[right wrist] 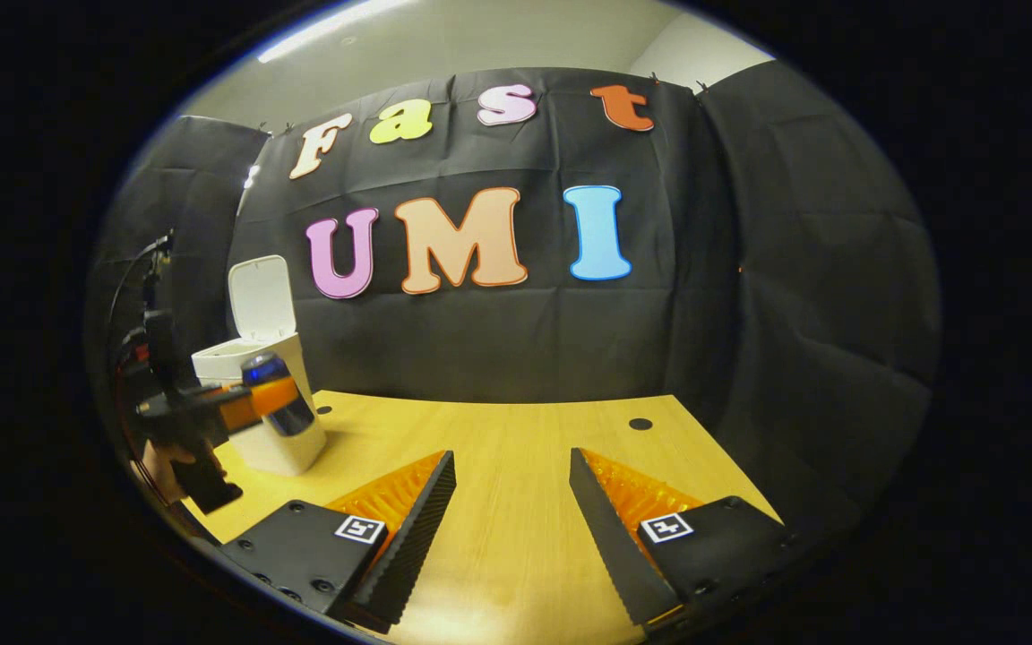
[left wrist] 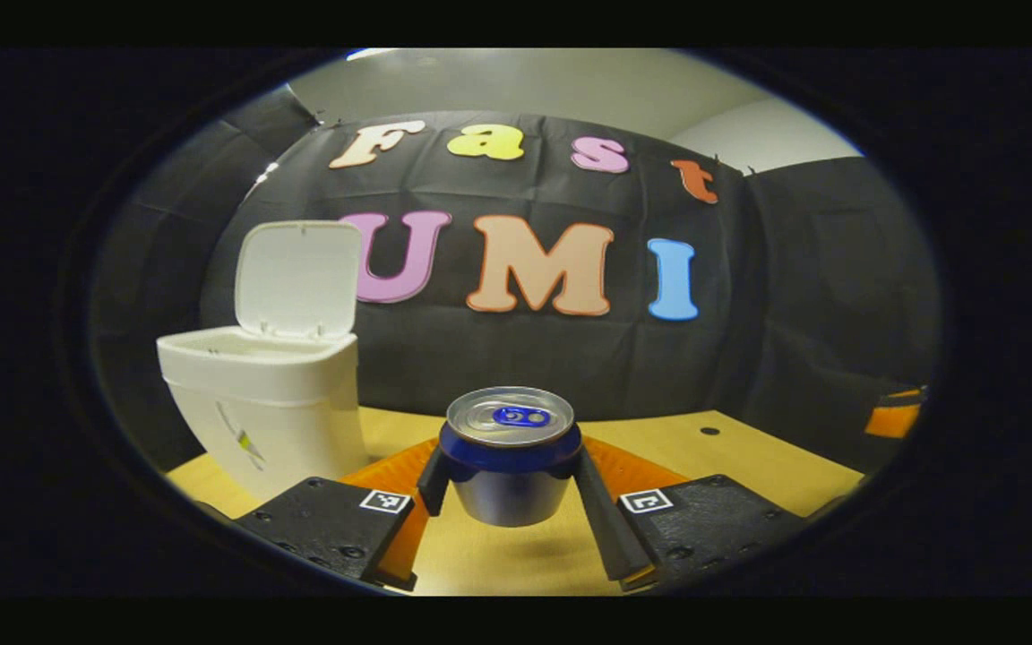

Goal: Press the lid of the desktop garbage bin to open it, pick up the crumpled paper on the desktop and throw it into the bin, then pick up the pop can on the desktop and drop it into the bin, and finally close the garbage bin lid.

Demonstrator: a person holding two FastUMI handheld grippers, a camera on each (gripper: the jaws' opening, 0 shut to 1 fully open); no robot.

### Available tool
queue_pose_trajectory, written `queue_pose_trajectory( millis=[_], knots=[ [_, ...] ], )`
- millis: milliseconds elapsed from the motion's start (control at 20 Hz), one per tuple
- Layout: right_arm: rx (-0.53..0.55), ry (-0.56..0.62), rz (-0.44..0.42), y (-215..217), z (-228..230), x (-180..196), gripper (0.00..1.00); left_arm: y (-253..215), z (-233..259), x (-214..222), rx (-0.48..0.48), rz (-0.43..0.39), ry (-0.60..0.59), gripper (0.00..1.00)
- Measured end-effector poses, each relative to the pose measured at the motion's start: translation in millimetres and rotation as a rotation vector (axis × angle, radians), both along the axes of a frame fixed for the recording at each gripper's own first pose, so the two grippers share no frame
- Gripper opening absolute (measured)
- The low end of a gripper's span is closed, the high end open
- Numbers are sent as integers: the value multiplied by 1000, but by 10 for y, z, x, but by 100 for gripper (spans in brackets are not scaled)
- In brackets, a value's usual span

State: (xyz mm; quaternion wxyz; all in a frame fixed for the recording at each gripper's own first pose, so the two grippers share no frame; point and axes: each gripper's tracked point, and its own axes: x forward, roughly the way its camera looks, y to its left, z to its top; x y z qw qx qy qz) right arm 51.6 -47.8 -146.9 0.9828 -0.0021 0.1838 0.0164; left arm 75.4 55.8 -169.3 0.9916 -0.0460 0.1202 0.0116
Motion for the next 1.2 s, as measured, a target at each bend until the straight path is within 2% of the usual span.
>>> queue_pose_trajectory(
  millis=[300, 450, 650, 850, 1050, 1100, 1200],
  knots=[
    [64, -4, -4, 390, 74, -91, 88, 1027, 735, 164, 109, 103, -85, 69],
    [75, 3, -21, 521, 54, -136, 88, 1532, 768, 301, 133, 142, -65, 69],
    [69, 17, -62, 606, 3, -224, 88, 2149, 457, 519, 146, 189, 15, 70],
    [55, 39, -88, 678, -51, -282, 88, 2402, 53, 668, 118, 182, 118, 70],
    [42, 47, -86, 737, -40, -312, 88, 2396, -285, 624, 59, 182, 204, 72],
    [39, 46, -84, 749, -21, -315, 88, 2399, -285, 612, 95, 177, 205, 73],
    [34, 43, -80, 752, 15, -327, 88, 2385, -280, 633, 109, 171, 190, 75]
  ],
)
